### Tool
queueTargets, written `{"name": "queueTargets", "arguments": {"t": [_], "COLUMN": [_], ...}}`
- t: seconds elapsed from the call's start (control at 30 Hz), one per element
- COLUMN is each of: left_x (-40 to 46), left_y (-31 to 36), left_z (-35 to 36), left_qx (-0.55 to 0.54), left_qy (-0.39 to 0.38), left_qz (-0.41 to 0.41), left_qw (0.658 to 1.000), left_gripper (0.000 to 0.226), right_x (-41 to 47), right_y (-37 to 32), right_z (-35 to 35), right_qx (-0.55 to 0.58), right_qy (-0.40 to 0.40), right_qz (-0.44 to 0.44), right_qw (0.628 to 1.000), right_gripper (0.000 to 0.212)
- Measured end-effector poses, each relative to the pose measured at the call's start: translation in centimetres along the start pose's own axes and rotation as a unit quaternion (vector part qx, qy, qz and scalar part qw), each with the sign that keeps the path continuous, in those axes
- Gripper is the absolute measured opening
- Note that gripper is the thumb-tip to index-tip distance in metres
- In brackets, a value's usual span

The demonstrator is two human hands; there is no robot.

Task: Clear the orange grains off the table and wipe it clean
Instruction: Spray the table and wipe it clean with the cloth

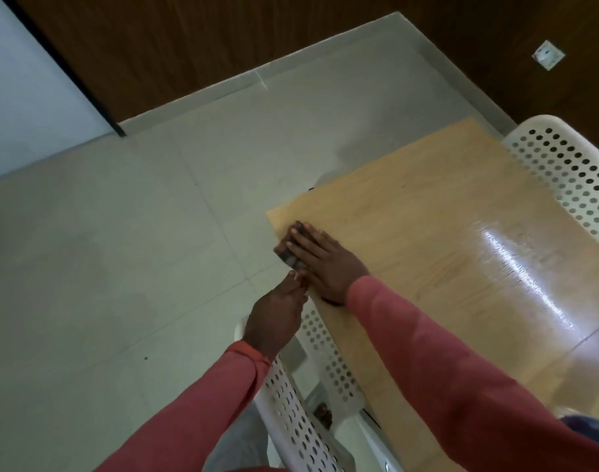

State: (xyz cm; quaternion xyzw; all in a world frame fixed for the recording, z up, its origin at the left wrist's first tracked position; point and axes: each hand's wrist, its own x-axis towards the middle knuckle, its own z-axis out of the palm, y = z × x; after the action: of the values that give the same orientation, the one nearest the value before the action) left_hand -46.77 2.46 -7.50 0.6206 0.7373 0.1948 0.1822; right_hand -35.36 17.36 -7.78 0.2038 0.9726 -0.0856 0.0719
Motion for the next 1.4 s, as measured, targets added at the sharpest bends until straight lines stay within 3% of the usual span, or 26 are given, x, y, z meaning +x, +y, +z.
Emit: {"name": "queueTargets", "arguments": {"t": [0.07,0.13,0.23,0.3,0.43,0.5,0.57,0.63,0.7,0.77,0.87,0.97,1.07,1.13,1.23,1.33,1.4], "left_x": [-0.9,-1.2,-1.3,-1.4,-1.5,-1.7,-1.9,-1.4,0.1,2.1,4.3,4.8,4.5,4.3,4.2,4.7,5.0], "left_y": [0.4,0.8,1.2,1.2,0.2,-0.1,-0.2,-0.3,-0.6,-1.0,-1.3,-1.4,-1.6,-1.6,-1.3,-1.1,-1.1], "left_z": [0.4,0.5,0.8,0.7,0.6,0.1,-0.7,-1.6,-1.9,-2.2,-3.0,-3.6,-3.5,-3.2,-2.8,-3.0,-3.4], "left_qx": [0.013,0.003,0.008,0.002,-0.014,-0.020,-0.024,-0.038,-0.037,-0.016,0.011,0.034,0.046,0.040,0.045,0.068,0.081], "left_qy": [0.025,0.034,0.022,0.002,-0.021,-0.023,0.023,0.061,0.059,0.025,-0.038,-0.081,-0.094,-0.103,-0.109,-0.129,-0.141], "left_qz": [0.024,0.018,0.019,0.021,0.006,0.006,-0.010,-0.039,-0.052,-0.044,-0.007,-0.006,-0.003,-0.008,-0.016,-0.013,-0.011], "left_qw": [0.999,0.999,1.000,1.000,1.000,1.000,0.999,0.997,0.996,0.999,0.999,0.996,0.994,0.994,0.993,0.989,0.987], "left_gripper": [0.033,0.033,0.039,0.045,0.050,0.046,0.038,0.032,0.039,0.058,0.063,0.064,0.065,0.067,0.067,0.068,0.068], "right_x": [-3.8,-5.7,-2.7,1.3,5.4,2.7,-2.0,-7.1,-9.9,-9.4,-5.9,-5.6,-11.2,-14.9,-17.1,-13.3,-9.4], "right_y": [2.5,5.7,8.3,7.9,3.0,0.5,-0.2,1.2,3.7,5.5,4.3,0.1,-3.1,-2.6,1.4,5.2,5.8], "right_z": [0.5,0.2,-1.5,-2.6,-2.0,-0.6,0.5,1.2,1.3,0.7,-0.3,0.7,2.6,3.1,2.6,1.3,0.3], "right_qx": [0.000,0.005,0.036,0.052,0.010,-0.006,0.006,0.018,0.026,0.037,0.053,0.039,0.031,0.049,0.067,0.076,0.074], "right_qy": [0.016,0.018,0.028,0.020,-0.012,-0.008,0.016,0.028,0.042,0.056,0.064,0.042,0.039,0.055,0.067,0.071,0.068], "right_qz": [0.002,0.066,0.203,0.231,0.093,0.018,-0.025,-0.020,0.034,0.117,0.203,0.124,0.019,0.002,0.098,0.225,0.253], "right_qw": [1.000,0.998,0.978,0.971,0.996,1.000,1.000,0.999,0.998,0.991,0.976,0.991,0.999,0.997,0.991,0.969,0.962], "right_gripper": [0.059,0.059,0.068,0.074,0.070,0.066,0.060,0.058,0.057,0.057,0.065,0.062,0.058,0.058,0.057,0.064,0.069]}}
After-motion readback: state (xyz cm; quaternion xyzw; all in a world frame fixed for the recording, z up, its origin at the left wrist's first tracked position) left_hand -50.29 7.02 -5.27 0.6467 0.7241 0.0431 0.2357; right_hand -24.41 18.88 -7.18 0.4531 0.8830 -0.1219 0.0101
